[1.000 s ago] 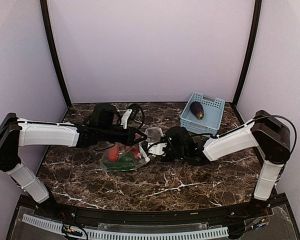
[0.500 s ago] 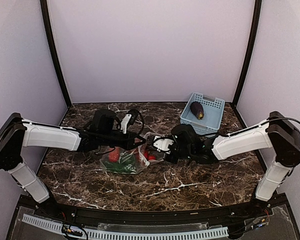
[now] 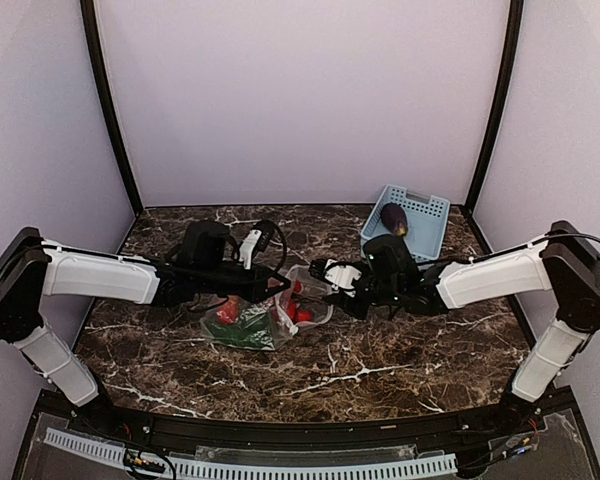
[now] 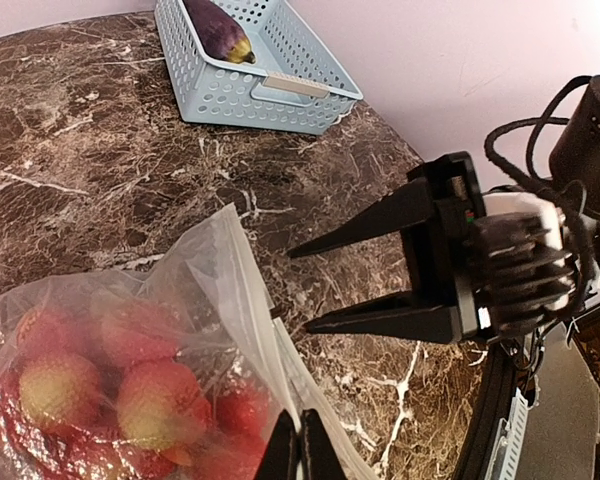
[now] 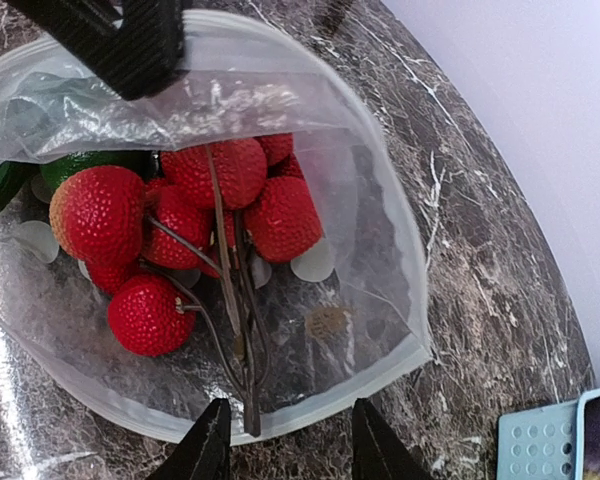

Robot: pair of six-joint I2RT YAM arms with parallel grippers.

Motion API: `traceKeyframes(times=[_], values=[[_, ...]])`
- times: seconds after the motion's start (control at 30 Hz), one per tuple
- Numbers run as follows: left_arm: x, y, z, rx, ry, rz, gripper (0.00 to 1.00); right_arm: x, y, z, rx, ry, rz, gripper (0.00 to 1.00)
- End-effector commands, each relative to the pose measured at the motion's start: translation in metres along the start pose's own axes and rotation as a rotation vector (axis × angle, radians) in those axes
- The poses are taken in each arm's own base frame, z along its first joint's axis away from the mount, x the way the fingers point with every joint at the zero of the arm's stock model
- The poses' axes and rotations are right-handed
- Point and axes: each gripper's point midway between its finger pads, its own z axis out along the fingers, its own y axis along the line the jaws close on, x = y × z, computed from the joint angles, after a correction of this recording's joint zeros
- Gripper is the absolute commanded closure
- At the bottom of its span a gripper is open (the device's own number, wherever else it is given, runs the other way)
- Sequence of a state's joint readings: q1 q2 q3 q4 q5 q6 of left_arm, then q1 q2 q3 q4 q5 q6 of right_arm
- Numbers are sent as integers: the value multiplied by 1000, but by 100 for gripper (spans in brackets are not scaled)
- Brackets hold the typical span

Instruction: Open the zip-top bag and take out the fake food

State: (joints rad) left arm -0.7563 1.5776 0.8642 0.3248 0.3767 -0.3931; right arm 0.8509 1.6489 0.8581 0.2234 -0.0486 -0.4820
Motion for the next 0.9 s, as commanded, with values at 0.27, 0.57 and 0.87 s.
traceKeyframes(times=[0.27,0.57,0.87], values=[[-12,-10,-13,24,-44,31,99,18,13,44,-100,30,-3,62],[-11,-6,-12,6,-46,33,99,13,4,43,-88,43,14,94],[0,9,-4,-41,-31,25,99,-12,-11,3,-45,72,49,100]])
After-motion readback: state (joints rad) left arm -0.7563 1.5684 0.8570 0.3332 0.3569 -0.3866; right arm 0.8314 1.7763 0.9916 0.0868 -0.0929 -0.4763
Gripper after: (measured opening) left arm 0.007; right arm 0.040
